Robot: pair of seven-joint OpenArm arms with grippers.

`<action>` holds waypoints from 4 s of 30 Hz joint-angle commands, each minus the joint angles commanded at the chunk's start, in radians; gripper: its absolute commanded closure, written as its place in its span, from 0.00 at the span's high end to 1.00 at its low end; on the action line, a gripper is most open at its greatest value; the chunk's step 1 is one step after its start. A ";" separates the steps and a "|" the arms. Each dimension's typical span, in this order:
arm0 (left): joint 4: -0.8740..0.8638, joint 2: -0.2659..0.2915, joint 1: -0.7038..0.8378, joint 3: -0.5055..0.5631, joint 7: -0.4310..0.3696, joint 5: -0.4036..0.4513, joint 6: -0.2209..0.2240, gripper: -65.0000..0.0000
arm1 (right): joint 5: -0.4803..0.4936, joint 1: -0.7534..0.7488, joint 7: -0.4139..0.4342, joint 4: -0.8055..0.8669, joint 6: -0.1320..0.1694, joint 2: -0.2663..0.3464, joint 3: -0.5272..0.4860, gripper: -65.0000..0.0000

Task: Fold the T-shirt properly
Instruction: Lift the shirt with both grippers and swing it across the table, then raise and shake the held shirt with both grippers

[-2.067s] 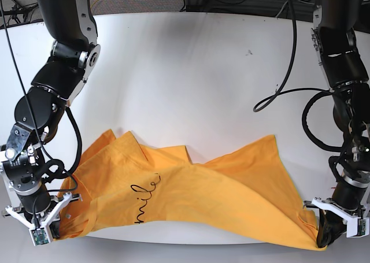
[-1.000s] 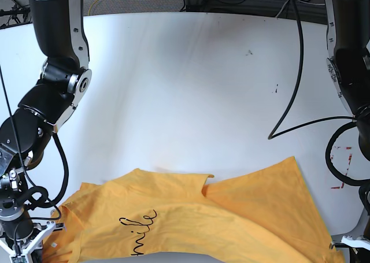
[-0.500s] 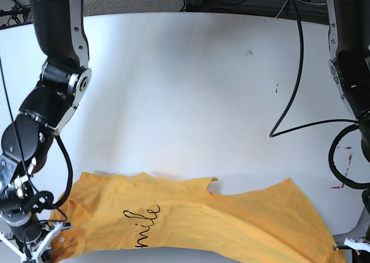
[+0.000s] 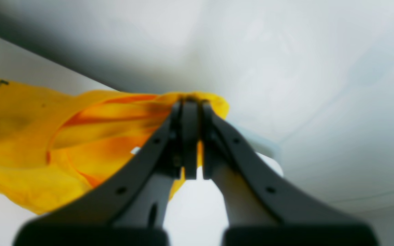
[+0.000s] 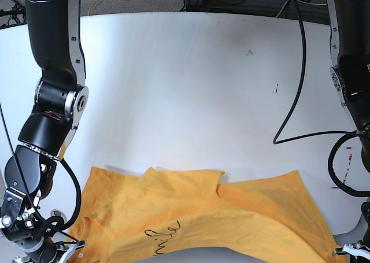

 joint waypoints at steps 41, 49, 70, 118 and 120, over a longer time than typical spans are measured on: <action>-0.042 -0.002 -0.007 -0.028 0.031 -0.008 -0.001 0.01 | -0.008 -0.002 -0.053 -0.047 0.024 -0.001 -0.054 0.01; -0.045 -0.006 0.005 -0.041 0.050 -0.007 -0.002 0.02 | -0.015 -0.022 -0.061 -0.036 0.037 -0.016 -0.033 0.00; 0.017 -0.011 0.148 -0.045 0.063 -0.015 -0.002 0.04 | -0.022 -0.254 -0.156 0.156 0.037 -0.040 0.005 0.00; 0.016 0.003 0.003 -0.030 0.238 -0.056 -0.013 0.02 | -0.033 -0.229 -0.214 0.182 0.037 0.024 -0.036 0.00; 0.013 0.007 -0.029 -0.033 0.244 -0.057 -0.012 0.03 | -0.031 -0.214 -0.218 0.183 0.037 0.030 -0.031 0.00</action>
